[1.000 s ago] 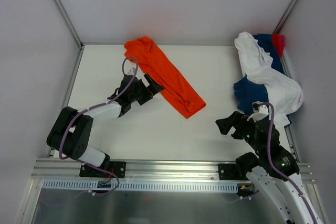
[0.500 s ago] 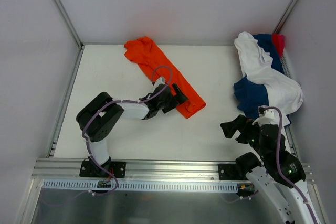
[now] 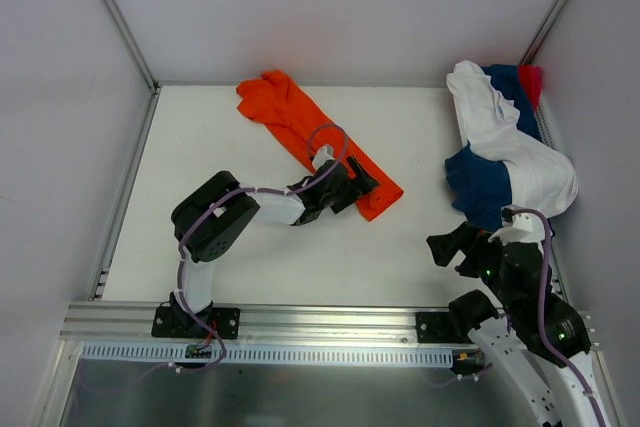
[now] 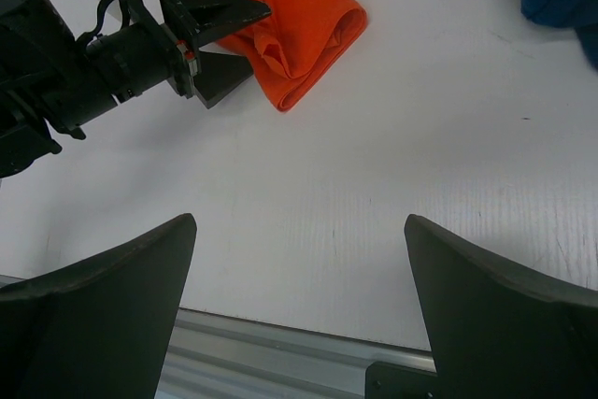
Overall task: Fold and stack the t-shirts
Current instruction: Rotate the tshirt 90 degrees
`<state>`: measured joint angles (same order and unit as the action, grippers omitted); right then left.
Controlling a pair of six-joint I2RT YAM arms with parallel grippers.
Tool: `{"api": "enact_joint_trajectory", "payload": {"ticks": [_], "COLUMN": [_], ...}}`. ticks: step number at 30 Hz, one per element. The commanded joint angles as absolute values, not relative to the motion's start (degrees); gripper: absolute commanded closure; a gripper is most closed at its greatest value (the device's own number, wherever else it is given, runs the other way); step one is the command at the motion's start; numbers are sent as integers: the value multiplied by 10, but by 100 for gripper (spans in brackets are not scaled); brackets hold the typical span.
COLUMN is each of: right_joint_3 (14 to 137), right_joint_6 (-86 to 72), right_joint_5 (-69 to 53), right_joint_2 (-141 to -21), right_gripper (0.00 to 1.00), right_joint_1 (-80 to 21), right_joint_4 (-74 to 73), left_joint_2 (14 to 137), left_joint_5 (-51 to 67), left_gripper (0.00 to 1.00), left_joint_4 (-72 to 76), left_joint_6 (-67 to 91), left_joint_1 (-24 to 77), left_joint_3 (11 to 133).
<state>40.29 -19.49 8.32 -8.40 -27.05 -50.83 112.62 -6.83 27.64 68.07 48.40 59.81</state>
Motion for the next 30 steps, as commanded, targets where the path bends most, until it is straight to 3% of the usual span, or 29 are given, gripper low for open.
{"api": "enact_joint_trajectory", "payload": {"ticks": [1, 5, 6, 8, 9, 10, 20, 24, 30], "right_joint_3": [401, 387, 386, 386, 386, 386, 384, 381, 370], "right_joint_6": [-202, -210, -212, -213, -213, -214, -221, -223, -221], "right_joint_5": [84, 76, 76, 77, 78, 79, 78, 75, 62], "right_joint_2": [-86, -87, -87, -86, -85, -84, -79, -77, -98], "right_gripper": [1, 1, 1, 1, 1, 1, 0, 1, 1], "right_joint_1": [-273, -273, -273, -274, -273, -273, -273, -273, -274], "right_joint_4": [-500, -484, -483, -484, -485, -486, -490, -483, -449], "left_joint_2": [1119, 1122, 1124, 1134, 1136, 1142, 1136, 1104, 1007], "left_joint_5": [-95, -91, -90, -82, -80, -79, -40, 23, 45], "left_gripper": [8, 36, 59, 77, 94, 99, 100, 100, 100], "left_joint_4": [249, 248, 249, 250, 250, 250, 250, 179, 132], "left_joint_6": [684, 676, 678, 678, 679, 679, 634, 585, 568], "left_joint_1": [490, 490, 490, 490, 490, 490, 491, 495, 525], "left_joint_3": [577, 572, 571, 572, 573, 573, 573, 577, 444]}}
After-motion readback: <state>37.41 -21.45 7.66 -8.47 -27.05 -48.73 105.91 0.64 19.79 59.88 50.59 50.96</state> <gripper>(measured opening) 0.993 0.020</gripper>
